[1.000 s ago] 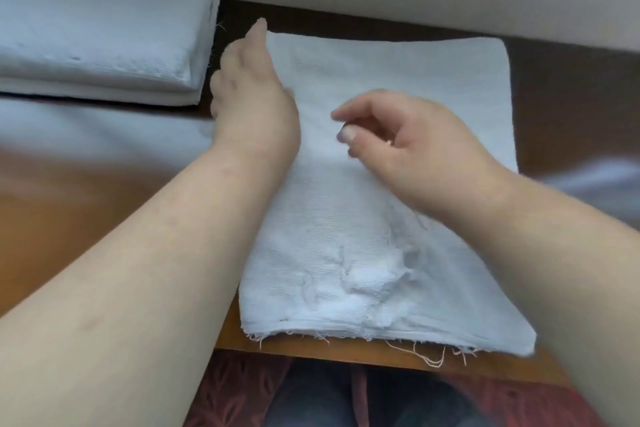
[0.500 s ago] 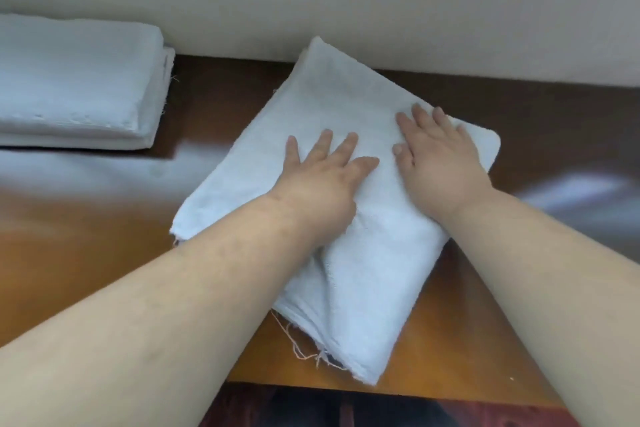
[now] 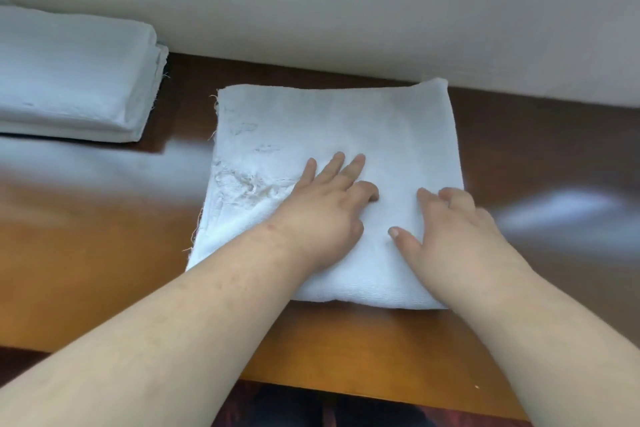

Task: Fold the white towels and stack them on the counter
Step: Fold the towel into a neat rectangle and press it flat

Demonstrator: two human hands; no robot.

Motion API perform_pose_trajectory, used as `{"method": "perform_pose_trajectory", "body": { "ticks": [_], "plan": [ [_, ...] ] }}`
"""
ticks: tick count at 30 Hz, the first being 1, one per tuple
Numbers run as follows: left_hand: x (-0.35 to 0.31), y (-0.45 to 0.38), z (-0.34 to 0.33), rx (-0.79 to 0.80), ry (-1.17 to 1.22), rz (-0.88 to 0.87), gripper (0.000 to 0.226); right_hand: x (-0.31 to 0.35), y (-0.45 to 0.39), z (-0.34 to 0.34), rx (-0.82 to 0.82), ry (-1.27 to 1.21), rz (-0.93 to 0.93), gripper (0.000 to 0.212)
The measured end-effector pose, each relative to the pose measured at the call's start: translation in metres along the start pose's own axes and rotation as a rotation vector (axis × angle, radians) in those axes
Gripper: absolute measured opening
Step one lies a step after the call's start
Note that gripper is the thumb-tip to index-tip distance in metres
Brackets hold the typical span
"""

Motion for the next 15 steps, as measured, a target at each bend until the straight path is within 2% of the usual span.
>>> {"method": "perform_pose_trajectory", "body": {
  "ticks": [2, 4, 6, 9, 12, 15],
  "plan": [
    [0.004, 0.003, 0.004, -0.080, 0.072, -0.025, 0.051, 0.012, -0.017, 0.014, -0.147, -0.093, 0.126, 0.068],
    [0.005, 0.003, 0.006, -0.204, 0.055, 0.030, 0.050, 0.035, -0.040, 0.020, -0.263, -0.189, 0.293, 0.056],
    [0.015, 0.008, 0.002, -0.264, -0.031, 0.172, 0.051, 0.055, -0.056, 0.007, -0.238, -0.145, 0.399, 0.052],
    [0.044, 0.024, -0.006, -0.212, -0.122, 0.276, 0.062, 0.059, -0.064, -0.019, -0.230, 0.032, 0.392, 0.059],
    [0.070, 0.028, 0.002, -0.224, -0.130, 0.268, 0.065, 0.060, -0.063, -0.025, -0.279, 0.062, 0.378, 0.065],
    [0.098, 0.020, 0.020, -0.188, -0.127, 0.373, 0.064, 0.062, -0.065, -0.021, -0.247, 0.075, 0.355, 0.065]
  ]
}}
Point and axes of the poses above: each hand's wrist, its own y-axis away from the middle knuckle, its own z-axis out of the back of the hand, x = y × z, the point moved 3 cm from there along -y, towards the middle knuckle, and after that the axes turned 4 degrees about y, right-handed, at the moved point
